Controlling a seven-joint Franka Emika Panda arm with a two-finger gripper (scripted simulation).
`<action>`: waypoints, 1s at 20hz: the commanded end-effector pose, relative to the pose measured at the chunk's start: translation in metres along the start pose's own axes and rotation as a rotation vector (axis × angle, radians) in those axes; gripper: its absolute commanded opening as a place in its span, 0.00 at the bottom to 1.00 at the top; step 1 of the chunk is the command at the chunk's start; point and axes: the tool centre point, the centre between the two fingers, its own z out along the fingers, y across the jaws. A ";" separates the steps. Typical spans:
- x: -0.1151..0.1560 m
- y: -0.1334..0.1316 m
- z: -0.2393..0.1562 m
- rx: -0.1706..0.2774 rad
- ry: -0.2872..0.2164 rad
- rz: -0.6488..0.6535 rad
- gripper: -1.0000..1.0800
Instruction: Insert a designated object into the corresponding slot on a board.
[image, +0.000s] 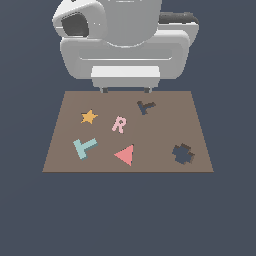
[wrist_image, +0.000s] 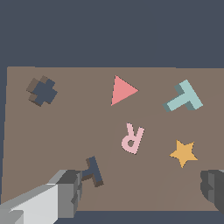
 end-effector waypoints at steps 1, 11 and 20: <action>0.000 0.000 0.000 0.000 0.000 0.000 0.96; 0.003 0.012 0.012 0.002 -0.004 -0.045 0.96; 0.014 0.043 0.046 0.006 -0.014 -0.168 0.96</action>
